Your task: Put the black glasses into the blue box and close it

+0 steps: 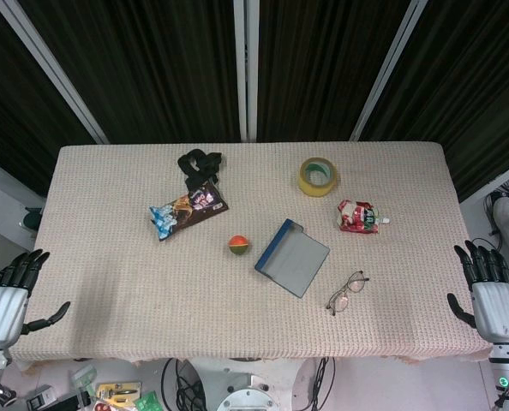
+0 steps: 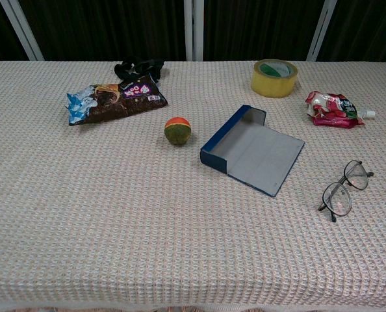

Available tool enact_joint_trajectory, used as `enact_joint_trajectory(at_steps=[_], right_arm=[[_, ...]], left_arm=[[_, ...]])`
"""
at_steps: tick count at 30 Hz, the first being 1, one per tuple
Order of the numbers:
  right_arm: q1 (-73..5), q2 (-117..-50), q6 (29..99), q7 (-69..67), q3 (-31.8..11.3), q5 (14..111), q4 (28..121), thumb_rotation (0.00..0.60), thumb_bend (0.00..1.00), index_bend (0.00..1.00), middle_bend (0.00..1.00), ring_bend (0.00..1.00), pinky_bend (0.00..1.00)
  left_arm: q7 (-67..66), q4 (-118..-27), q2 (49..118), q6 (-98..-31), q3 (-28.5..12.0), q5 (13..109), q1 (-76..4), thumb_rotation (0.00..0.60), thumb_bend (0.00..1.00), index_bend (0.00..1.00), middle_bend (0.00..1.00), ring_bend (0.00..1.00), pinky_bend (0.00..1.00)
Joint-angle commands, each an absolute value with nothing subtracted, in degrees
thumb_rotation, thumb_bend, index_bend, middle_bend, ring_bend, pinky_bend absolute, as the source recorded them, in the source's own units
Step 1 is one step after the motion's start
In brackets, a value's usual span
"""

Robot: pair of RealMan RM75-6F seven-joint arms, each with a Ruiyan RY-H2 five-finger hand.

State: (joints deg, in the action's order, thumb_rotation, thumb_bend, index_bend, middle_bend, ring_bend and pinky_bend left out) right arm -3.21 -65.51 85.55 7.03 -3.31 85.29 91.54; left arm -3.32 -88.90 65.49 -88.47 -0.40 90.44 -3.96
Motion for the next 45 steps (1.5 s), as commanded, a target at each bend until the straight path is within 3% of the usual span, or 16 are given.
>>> enact_joint_trajectory(at_steps=[1, 15, 28, 35, 45], right_arm=[[-3.34, -65.73, 85.18, 6.99, -3.43, 84.89, 91.35, 0.6, 0.24, 0.0, 0.0, 0.0, 0.0], [-6.27, -66.74, 80.8, 11.89, -3.07, 85.76, 90.21, 0.6, 0.24, 0.0, 0.0, 0.0, 0.0], [-20.2, -68.16, 58.99, 27.06, 0.04, 91.26, 90.48, 0.6, 0.21, 0.0, 0.0, 0.0, 0.0], [-24.92, -70.84, 54.54, 25.82, 0.86, 94.2, 88.31, 0.6, 0.15, 0.0, 0.0, 0.0, 0.0], [-28.18, -75.34, 55.46, 17.31, 2.05, 98.05, 82.6, 0.6, 0.15, 0.19, 0.0, 0.0, 0.0]], left_arm=[[-3.08, -88.54, 65.67, -88.2, -0.46, 90.28, -4.09, 0.244, 0.2, 0.08, 0.09, 0.09, 0.23], [-2.64, -88.06, 66.14, -87.36, -1.06, 89.62, -4.66, 0.241, 0.2, 0.08, 0.09, 0.09, 0.23], [-1.56, -87.24, 66.21, -86.0, -0.73, 90.13, -5.56, 0.242, 0.2, 0.08, 0.09, 0.09, 0.23], [-1.44, -86.92, 66.27, -85.99, -0.65, 89.65, -5.34, 0.246, 0.2, 0.08, 0.09, 0.09, 0.23], [-1.36, -86.71, 65.98, -85.89, -0.51, 88.88, -4.93, 0.244, 0.2, 0.08, 0.09, 0.09, 0.23]])
